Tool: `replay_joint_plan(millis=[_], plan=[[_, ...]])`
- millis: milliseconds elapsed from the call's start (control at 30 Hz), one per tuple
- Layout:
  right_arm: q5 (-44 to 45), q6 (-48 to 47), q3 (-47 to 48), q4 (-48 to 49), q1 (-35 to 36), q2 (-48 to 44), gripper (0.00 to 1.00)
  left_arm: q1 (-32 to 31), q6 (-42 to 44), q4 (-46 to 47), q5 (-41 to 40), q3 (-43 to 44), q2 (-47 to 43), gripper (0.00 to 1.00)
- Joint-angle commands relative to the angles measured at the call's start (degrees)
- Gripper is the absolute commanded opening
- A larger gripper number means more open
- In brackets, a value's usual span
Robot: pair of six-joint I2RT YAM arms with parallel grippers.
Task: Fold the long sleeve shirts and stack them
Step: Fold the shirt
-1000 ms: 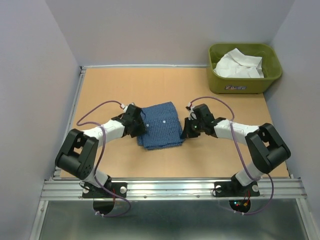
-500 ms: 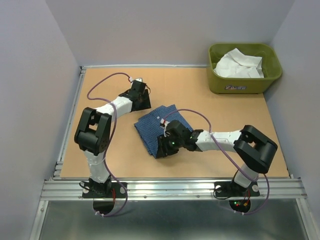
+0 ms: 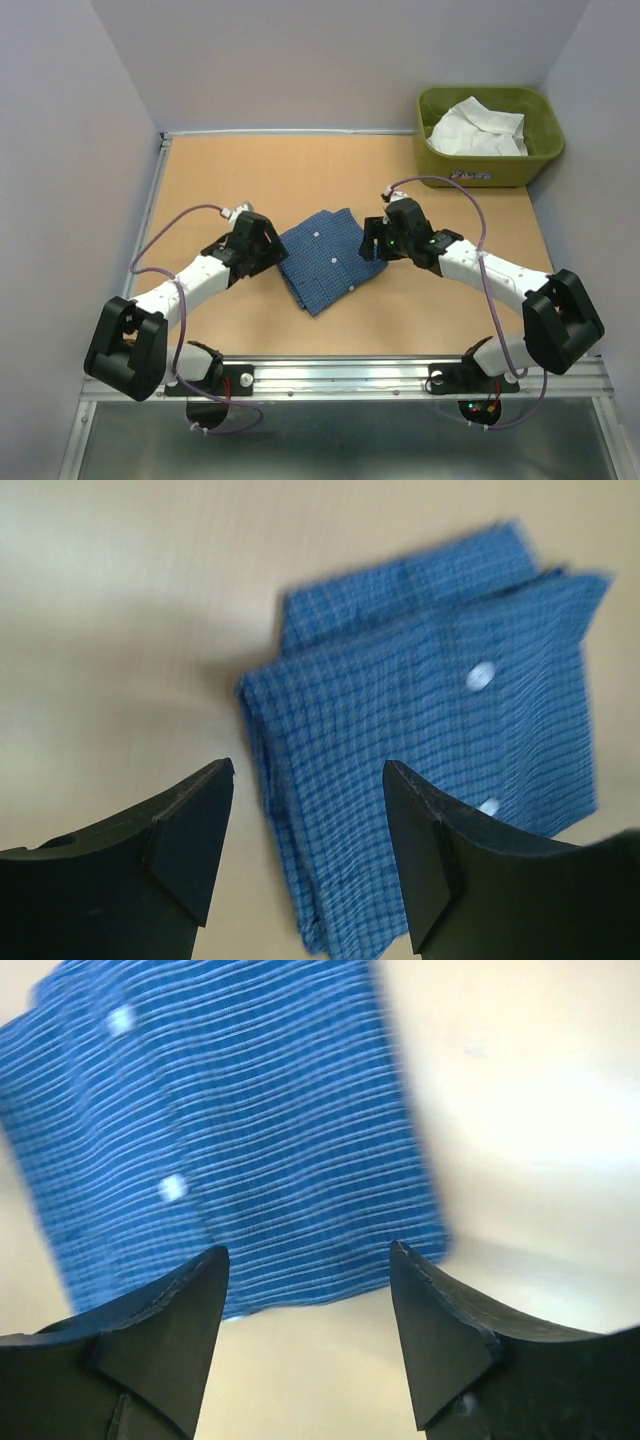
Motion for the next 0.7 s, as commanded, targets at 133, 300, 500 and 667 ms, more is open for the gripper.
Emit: replay_joint_plan(millis=[133, 300, 500, 667], plan=[[-1.8, -0.6, 3.7, -2.2, -9.0, 2.6, 0.73, -4.4, -10.1, 6.9, 6.8, -7.9, 0.0, 0.71], [-4.4, -0.7, 3.5, -1.2, -9.9, 4.8, 0.72, -6.1, -11.0, 10.9, 9.3, -9.8, 3.0, 0.61], [-8.1, -0.3, 1.0, 1.2, -9.9, 8.7, 0.67, -6.6, -10.2, 11.9, 10.3, -10.0, 6.6, 0.19], [-12.0, 0.1, -1.0, 2.4, -9.9, 8.7, 0.42, -0.3, -3.1, 9.1, 10.4, -5.8, 9.7, 0.01]])
